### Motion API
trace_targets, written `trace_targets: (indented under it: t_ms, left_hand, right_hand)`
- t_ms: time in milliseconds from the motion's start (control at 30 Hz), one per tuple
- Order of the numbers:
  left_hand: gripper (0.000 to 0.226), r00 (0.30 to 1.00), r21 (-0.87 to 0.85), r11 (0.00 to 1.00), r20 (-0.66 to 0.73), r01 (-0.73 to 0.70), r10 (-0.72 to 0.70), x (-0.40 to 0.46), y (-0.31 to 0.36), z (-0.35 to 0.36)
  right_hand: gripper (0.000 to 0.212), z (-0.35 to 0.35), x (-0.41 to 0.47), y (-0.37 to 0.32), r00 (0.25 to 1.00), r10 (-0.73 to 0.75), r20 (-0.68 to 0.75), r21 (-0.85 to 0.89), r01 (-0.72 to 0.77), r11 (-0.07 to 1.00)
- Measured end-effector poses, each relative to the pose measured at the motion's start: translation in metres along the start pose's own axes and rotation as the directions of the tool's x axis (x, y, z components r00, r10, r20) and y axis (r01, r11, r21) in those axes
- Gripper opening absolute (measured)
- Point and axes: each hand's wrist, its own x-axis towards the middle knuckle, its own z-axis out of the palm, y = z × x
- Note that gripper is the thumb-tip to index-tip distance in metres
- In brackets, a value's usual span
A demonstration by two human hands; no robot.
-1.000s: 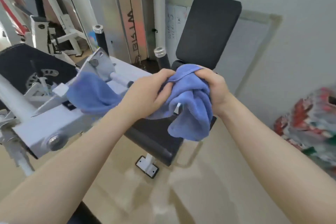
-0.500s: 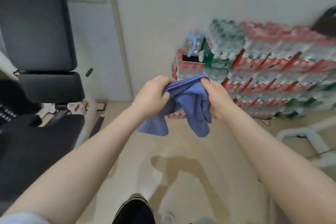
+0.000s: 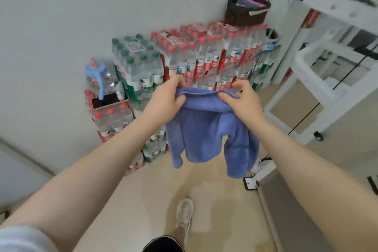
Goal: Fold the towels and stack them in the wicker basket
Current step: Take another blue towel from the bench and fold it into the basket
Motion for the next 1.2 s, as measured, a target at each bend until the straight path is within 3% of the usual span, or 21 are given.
trace_targets:
  t_ms: [67, 100, 167, 200, 300, 367, 567, 667, 833, 967, 1067, 1133, 1200]
  left_hand:
    - [0.011, 1.000, -0.066, 0.997, 0.013, 0.026, -0.025, 0.051, -0.009, 0.011]
    - [0.008, 0.999, -0.095, 0.995, 0.024, 0.044, -0.042, 0.076, -0.014, 0.016]
    - [0.007, 0.996, -0.105, 0.992, 0.067, 0.074, -0.067, 0.122, -0.023, 0.024]
    - [0.007, 0.994, -0.096, 0.993, 0.093, 0.073, -0.064, 0.144, -0.027, 0.030]
    - [0.007, 0.994, -0.111, 0.990, 0.066, 0.090, -0.083, 0.199, -0.040, 0.044]
    - [0.012, 0.993, -0.089, 0.989, 0.036, 0.120, -0.117, 0.230, -0.049, 0.052]
    - [0.015, 0.929, 0.065, 0.984, 0.325, 0.165, -0.177, 0.308, -0.082, 0.067]
    - [0.030, 0.929, 0.069, 0.975, 0.296, 0.213, -0.224, 0.341, -0.098, 0.071]
    - [0.022, 0.911, 0.089, 0.931, 0.193, 0.353, -0.364, 0.408, -0.128, 0.070]
    - [0.022, 0.809, 0.117, 0.855, 0.279, 0.506, -0.517, 0.451, -0.144, 0.073]
    - [0.013, 0.772, -0.051, 0.801, 0.309, 0.597, -0.556, 0.471, -0.155, 0.073]
    - [0.025, 0.744, -0.292, 0.685, 0.284, 0.668, -0.605, 0.479, -0.160, 0.075]
    - [0.007, 0.688, -0.465, 0.541, 0.239, 0.701, -0.685, 0.482, -0.169, 0.077]
  right_hand:
    - [0.054, -0.011, 0.044, 0.011, 0.978, -0.062, 0.200, -0.072, 0.077, 0.994]
    - [0.055, -0.016, 0.066, 0.016, 0.941, -0.048, 0.334, -0.106, 0.088, 0.990]
    - [0.034, -0.022, 0.107, 0.024, 0.826, -0.007, 0.564, -0.173, 0.126, 0.977]
    - [0.022, -0.025, 0.128, 0.029, 0.793, 0.019, 0.609, -0.202, 0.132, 0.970]
    - [0.035, -0.033, 0.187, 0.035, 0.830, 0.025, 0.557, -0.185, 0.095, 0.978]
    - [0.031, -0.035, 0.223, 0.038, 0.872, -0.033, 0.488, -0.144, 0.118, 0.982]
    - [0.026, -0.010, 0.334, 0.059, 0.928, -0.220, 0.299, -0.288, 0.308, 0.907]
    - [0.022, 0.004, 0.390, 0.062, 0.929, -0.296, 0.220, -0.204, 0.341, 0.918]
    - [0.027, 0.019, 0.497, 0.072, 0.863, -0.184, 0.470, -0.196, 0.306, 0.932]
    - [0.023, 0.030, 0.573, 0.069, 0.848, -0.207, 0.488, -0.183, 0.332, 0.925]
    - [0.019, 0.045, 0.619, 0.056, 0.842, -0.293, 0.454, -0.196, 0.415, 0.889]
    - [0.023, 0.060, 0.646, 0.049, 0.849, -0.351, 0.395, -0.202, 0.453, 0.868]
    - [0.027, 0.079, 0.665, 0.044, 0.868, -0.357, 0.345, -0.221, 0.445, 0.868]
